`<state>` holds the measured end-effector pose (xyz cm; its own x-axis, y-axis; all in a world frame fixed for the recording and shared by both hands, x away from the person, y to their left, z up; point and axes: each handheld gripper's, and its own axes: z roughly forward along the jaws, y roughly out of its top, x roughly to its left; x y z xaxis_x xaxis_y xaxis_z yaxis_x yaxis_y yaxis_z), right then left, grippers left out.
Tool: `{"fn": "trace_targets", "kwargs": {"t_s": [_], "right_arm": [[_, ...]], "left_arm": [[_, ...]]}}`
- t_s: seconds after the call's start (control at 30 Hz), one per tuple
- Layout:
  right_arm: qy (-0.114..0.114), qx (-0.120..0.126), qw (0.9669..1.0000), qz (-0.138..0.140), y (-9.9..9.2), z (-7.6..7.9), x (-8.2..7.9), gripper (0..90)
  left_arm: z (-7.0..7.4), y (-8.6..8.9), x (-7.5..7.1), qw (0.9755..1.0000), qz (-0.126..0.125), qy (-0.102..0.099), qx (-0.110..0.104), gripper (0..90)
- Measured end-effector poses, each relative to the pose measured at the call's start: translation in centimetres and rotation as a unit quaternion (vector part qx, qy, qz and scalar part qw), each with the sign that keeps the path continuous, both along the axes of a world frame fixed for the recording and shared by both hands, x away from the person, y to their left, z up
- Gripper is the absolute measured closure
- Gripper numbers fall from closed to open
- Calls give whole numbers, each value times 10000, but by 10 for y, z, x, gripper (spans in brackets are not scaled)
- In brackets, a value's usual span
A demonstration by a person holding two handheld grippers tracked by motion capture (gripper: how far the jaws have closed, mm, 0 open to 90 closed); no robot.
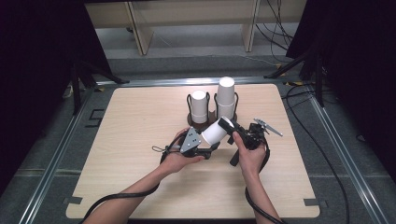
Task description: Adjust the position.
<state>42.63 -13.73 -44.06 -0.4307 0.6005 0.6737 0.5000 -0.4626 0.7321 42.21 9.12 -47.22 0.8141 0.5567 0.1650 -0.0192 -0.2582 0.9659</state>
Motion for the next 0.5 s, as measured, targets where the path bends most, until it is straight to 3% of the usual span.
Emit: {"fn": "trace_targets", "kwargs": {"t_s": [0.3,0.5], "right_arm": [[-111,38,9999,-89,-2,4,-1,262],[-545,-111,9983,-144,-9,16,-5,237]], "left_arm": [[2,3,-2,9999,-62,56,68,313],[9,10,-5,9996,-165,68,235,317]]}}
